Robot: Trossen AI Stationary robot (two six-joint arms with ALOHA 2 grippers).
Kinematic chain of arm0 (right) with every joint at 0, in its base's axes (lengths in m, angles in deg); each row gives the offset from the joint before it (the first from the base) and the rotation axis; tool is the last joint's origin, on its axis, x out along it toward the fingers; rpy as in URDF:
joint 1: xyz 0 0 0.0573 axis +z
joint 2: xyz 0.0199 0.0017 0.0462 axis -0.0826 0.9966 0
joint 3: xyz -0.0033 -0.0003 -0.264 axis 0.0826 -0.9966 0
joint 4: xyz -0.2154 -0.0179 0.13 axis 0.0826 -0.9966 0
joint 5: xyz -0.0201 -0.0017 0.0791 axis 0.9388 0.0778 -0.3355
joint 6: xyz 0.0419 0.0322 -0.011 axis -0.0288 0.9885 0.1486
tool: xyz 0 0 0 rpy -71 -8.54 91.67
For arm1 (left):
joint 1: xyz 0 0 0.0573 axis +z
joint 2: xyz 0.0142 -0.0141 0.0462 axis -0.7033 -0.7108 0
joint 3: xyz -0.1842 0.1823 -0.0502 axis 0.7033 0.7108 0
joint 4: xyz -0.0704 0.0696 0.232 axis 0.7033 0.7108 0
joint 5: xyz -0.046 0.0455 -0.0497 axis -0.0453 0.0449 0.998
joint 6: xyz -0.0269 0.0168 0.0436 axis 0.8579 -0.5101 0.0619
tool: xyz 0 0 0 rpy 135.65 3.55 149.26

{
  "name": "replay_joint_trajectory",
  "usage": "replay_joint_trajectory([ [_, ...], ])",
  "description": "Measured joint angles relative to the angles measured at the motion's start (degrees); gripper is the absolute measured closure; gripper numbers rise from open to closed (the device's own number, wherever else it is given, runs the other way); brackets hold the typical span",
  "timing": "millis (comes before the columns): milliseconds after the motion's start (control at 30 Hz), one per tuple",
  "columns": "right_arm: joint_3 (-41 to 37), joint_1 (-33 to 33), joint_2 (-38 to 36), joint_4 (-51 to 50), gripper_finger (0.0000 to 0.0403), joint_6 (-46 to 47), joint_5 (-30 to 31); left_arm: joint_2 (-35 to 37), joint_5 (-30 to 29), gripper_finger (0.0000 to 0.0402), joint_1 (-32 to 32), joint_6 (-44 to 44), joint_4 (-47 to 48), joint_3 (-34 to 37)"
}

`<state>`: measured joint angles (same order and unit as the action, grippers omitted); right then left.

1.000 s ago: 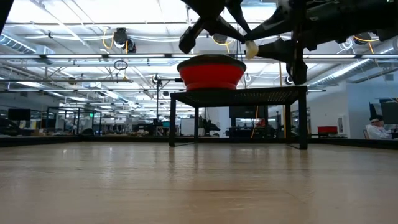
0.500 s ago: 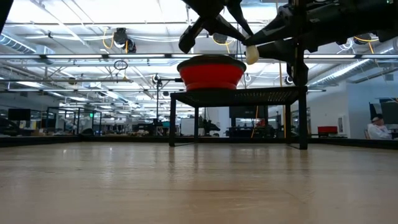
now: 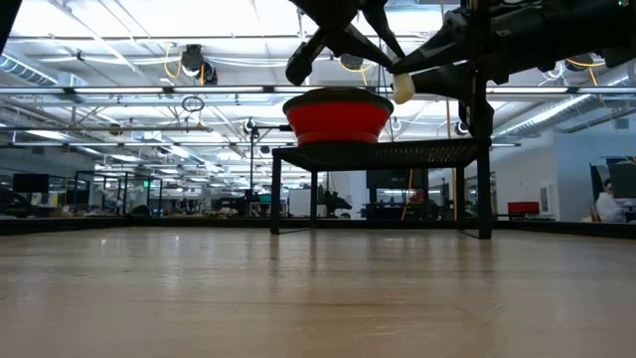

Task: Pick & Place Fruit
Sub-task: Put the knife on the shelf to the right of the strainer bowl

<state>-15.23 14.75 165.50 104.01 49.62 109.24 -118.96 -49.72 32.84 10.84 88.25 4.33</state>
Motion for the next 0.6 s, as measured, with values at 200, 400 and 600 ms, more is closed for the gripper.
replay_joint_trajectory([
  [200,0.0,0.0,0.0,0.0,0.0362,0.0,-0.1,0.0,0.2,0.0349,0.0,0.2,-0.2,0.0],
  [400,0.0,0.0,0.0,0.0,0.0365,0.0,-0.4,0.0,0.2,0.0297,0.0,0.1,-0.7,0.0],
  [600,0.0,0.1,0.0,0.0,0.0365,-0.2,-0.3,0.0,0.1,0.0269,0.0,-0.9,-0.6,0.0],
])
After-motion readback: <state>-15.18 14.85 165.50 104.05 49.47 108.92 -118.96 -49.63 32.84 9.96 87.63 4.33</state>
